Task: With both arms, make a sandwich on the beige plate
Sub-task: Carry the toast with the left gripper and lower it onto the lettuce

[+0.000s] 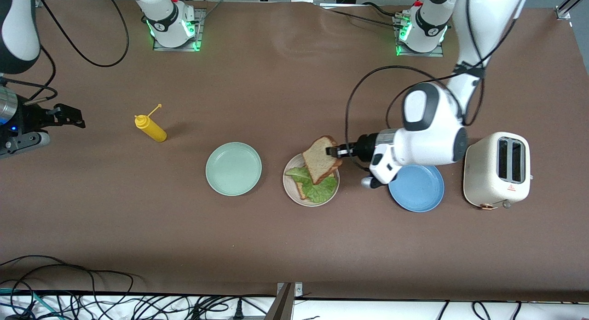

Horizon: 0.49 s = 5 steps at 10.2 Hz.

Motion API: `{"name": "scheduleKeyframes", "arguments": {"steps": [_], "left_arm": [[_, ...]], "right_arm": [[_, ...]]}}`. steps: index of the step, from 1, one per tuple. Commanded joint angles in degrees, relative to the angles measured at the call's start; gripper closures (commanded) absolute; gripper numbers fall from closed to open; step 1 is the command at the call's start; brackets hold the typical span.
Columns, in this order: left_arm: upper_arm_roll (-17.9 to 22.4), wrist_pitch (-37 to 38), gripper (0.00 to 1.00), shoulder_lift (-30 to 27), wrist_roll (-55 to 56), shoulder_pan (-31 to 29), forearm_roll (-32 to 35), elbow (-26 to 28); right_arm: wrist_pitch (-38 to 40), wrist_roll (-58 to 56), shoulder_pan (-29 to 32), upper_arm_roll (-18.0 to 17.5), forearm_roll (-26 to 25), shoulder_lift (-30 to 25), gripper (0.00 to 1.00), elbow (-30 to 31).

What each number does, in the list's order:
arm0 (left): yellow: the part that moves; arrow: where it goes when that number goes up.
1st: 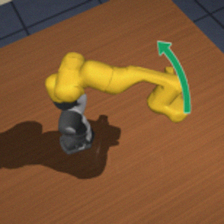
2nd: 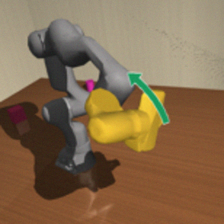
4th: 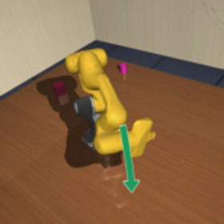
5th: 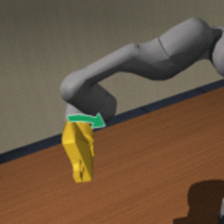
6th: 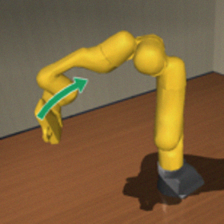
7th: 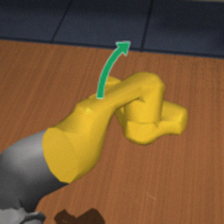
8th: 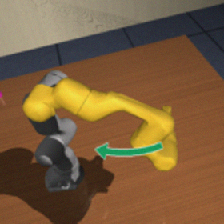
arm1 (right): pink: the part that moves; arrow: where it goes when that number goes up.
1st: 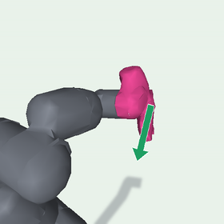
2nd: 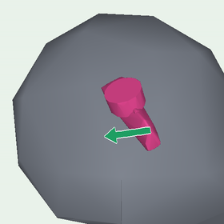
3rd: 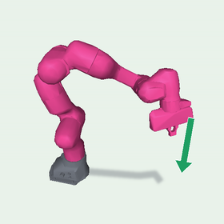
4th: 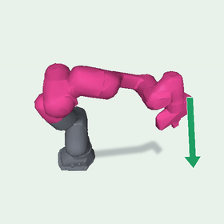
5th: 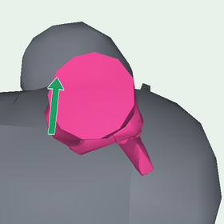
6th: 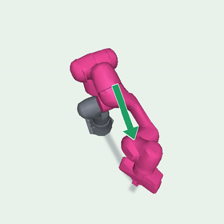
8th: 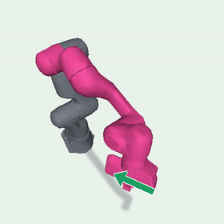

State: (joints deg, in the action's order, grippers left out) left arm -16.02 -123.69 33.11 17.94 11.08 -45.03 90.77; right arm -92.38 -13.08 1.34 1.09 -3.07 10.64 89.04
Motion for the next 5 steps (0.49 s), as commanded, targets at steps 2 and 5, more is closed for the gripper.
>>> {"name": "scheduleKeyframes", "arguments": {"steps": [2,5], "left_arm": [[0.5,-5.7,1.00,7.2,-0.4,3.6,-1.9,-5.0],[0.6,-6.5,1.00,9.2,-2.0,3.6,-1.9,-5.0]], "right_arm": [[3.3,14.3,0.0,-1.3,-0.9,-0.5,0.00,-3.6],[3.6,19.0,0.0,-1.2,0.2,-1.0,0.00,-3.0]]}}
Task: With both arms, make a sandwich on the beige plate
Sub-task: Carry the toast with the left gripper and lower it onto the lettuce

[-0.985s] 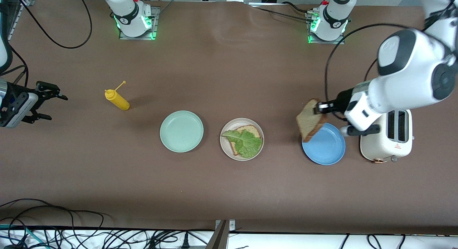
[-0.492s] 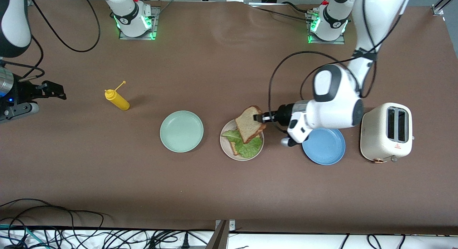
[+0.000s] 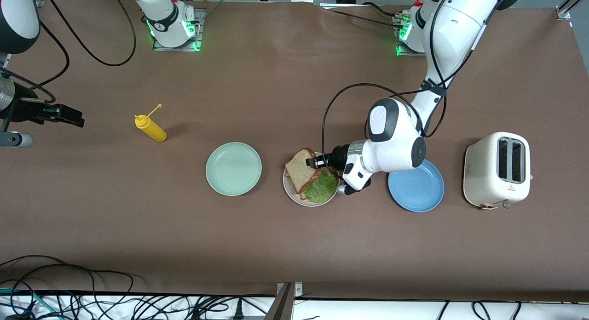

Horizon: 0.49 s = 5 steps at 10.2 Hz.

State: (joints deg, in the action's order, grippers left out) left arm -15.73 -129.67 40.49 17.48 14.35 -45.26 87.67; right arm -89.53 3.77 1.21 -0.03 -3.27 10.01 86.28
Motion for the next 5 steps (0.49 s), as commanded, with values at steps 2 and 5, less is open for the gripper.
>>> {"name": "scheduleKeyframes", "arguments": {"steps": [2,5], "left_arm": [[1.0,-1.8,1.00,3.1,-1.8,0.1,-1.7,-1.9],[2.3,-1.8,0.50,3.9,-1.8,-0.4,-1.7,-1.4]], "right_arm": [[0.3,2.1,0.1,-0.1,3.4,0.0,0.00,-0.4],[0.3,2.2,0.1,0.5,3.7,1.0,0.00,-0.8]]}}
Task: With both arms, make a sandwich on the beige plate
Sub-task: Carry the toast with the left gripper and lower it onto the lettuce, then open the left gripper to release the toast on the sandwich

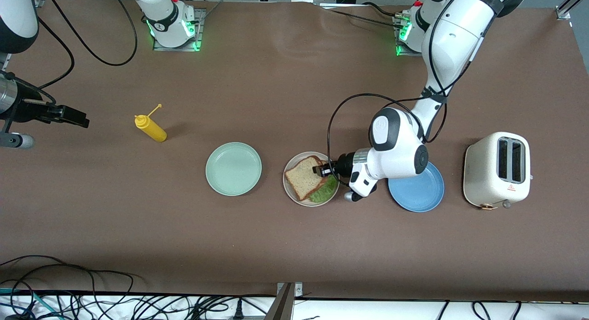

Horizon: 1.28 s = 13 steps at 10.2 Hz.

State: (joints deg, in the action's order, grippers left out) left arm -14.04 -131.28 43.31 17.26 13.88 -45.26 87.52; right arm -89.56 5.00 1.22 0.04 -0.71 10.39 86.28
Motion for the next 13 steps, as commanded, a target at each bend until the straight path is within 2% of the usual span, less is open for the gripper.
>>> {"name": "scheduleKeyframes", "arguments": {"steps": [1,2,6,10,11,13], "left_arm": [[1.0,-0.2,0.21,1.1,-1.5,-0.1,-1.7,-1.0],[1.3,-0.2,0.00,1.1,-1.6,-0.3,-1.4,-0.7],[1.8,0.5,0.00,0.3,-1.3,-2.1,-1.2,0.5],[2.9,3.7,0.00,-5.7,-1.3,-7.9,0.2,2.6],[2.9,4.1,0.00,-8.0,-1.3,-8.9,5.7,3.5],[2.8,8.6,0.00,-12.1,-3.4,-12.8,28.6,4.9]], "right_arm": [[0.3,1.0,0.1,0.5,1.0,0.5,0.00,-0.8],[0.3,2.6,0.1,0.5,1.1,0.6,0.00,-0.8],[0.5,6.2,-0.2,0.0,-0.2,0.4,0.00,-0.8],[0.3,5.9,-0.2,0.0,0.5,0.6,0.00,-0.9],[0.4,5.6,0.1,0.0,0.5,0.7,0.00,-0.9],[0.7,7.2,-0.3,0.0,0.6,0.7,0.00,-0.9]]}}
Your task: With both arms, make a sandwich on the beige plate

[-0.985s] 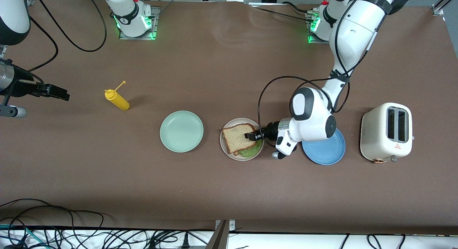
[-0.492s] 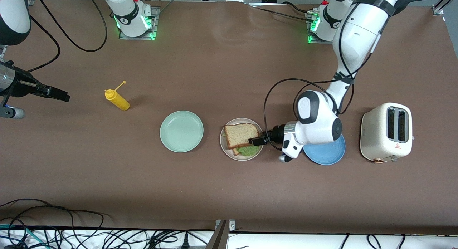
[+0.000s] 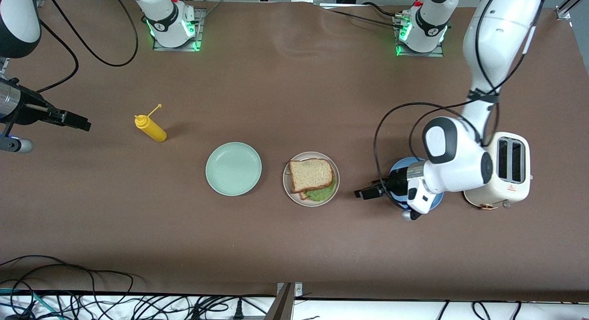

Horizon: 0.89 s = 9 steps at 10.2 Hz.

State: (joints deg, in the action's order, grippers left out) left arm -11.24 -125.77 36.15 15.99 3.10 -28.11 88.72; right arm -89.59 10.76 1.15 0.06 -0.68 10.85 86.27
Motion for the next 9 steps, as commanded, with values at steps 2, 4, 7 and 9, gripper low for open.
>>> {"name": "scheduleKeyframes", "arguments": {"steps": [2,4,7,9], "left_arm": [[-0.4,4.5,0.00,-9.7,-4.6,-4.3,25.3,7.8],[-0.4,4.7,0.00,-12.3,-7.3,-8.1,28.3,10.6],[0.0,4.7,0.00,-12.5,-18.1,-12.5,34.3,10.9],[0.1,4.7,0.00,-12.8,-19.2,-12.8,34.4,10.8]], "right_arm": [[0.8,1.7,-0.2,-0.1,0.6,0.2,0.00,-0.9],[1.2,2.1,-0.2,0.0,0.6,0.2,0.00,-0.9],[1.2,2.2,-0.2,-0.1,0.6,0.2,0.00,-0.9],[1.1,2.3,-0.2,-0.1,0.6,0.2,0.00,-0.9]]}}
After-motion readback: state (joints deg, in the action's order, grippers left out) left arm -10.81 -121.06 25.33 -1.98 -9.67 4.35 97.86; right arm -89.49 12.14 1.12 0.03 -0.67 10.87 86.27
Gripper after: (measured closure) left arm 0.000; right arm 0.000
